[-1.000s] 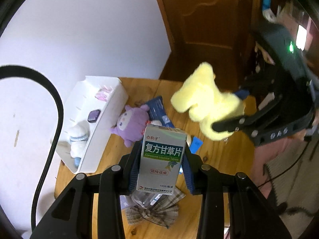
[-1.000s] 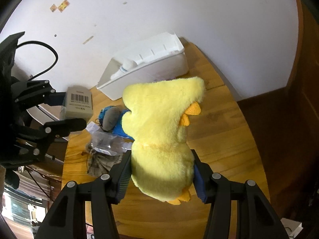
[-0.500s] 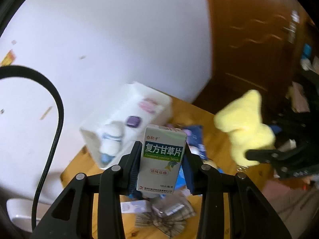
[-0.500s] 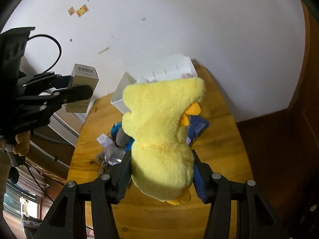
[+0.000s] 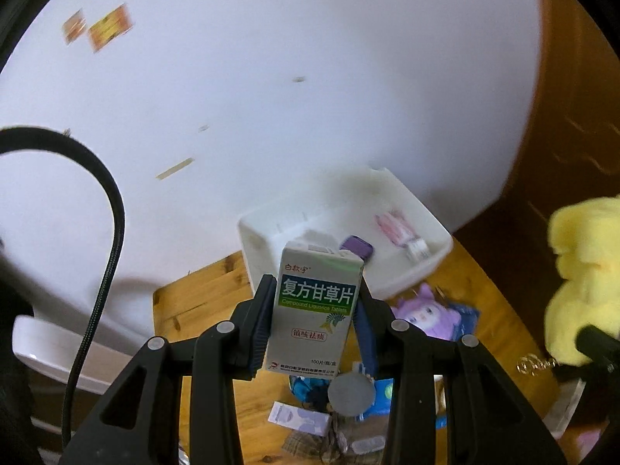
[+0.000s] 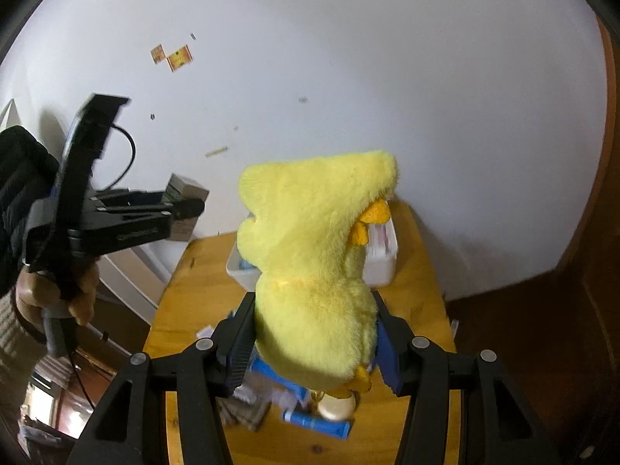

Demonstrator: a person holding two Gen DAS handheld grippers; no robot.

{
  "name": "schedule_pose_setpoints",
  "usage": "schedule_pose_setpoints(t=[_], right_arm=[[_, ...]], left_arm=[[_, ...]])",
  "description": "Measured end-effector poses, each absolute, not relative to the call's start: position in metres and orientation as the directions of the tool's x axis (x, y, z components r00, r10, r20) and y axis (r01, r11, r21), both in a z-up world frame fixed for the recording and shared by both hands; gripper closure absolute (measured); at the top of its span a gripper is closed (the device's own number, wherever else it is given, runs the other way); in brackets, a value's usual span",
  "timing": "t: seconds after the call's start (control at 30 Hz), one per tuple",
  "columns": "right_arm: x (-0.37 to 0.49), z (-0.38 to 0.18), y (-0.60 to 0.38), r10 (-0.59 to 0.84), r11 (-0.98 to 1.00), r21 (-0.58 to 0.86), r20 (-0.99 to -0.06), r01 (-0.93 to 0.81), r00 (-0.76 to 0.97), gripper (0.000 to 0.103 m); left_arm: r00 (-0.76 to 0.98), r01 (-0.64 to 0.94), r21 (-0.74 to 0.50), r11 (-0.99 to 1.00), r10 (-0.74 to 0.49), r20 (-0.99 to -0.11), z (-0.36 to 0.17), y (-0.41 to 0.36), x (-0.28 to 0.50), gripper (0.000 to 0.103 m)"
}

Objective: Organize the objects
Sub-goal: 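Carry the medicine box and yellow duck over the white tray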

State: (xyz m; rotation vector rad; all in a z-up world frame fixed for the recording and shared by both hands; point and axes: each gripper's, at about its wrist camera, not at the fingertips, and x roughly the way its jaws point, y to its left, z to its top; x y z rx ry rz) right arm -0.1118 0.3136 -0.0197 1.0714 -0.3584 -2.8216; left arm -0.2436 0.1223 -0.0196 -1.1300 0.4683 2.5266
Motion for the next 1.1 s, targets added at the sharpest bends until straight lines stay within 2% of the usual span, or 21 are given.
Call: schedule_pose_setpoints(t=[0.27, 0.8, 1.1], right_arm=[[-0.158, 0.009, 0.302, -0.140, -0.980, 0.198, -0.617, 0.020, -0.775, 0.048], [-0.255, 0.037, 0.290, -0.040, -0.994, 0.104, -0.622, -0.032, -0.782, 0.048], [-0.308, -0.003, 0.280, -0.007, -0.996, 0.067, -0.697, -0.056, -0.717, 0.048]], left_arm=[[-0.633, -0.311, 0.089, -0.946, 0.136, -0.762, -0.019, 0.110, -0.291, 0.062], [-0.628, -0.187, 0.074, -0.979, 0.061, -0.776, -0.033, 0.105, -0.357, 0.062], [-0.586, -0.170, 0.061, -0.984, 0.051, -0.809, -0.065, 0.115, -0.392, 0.062]])
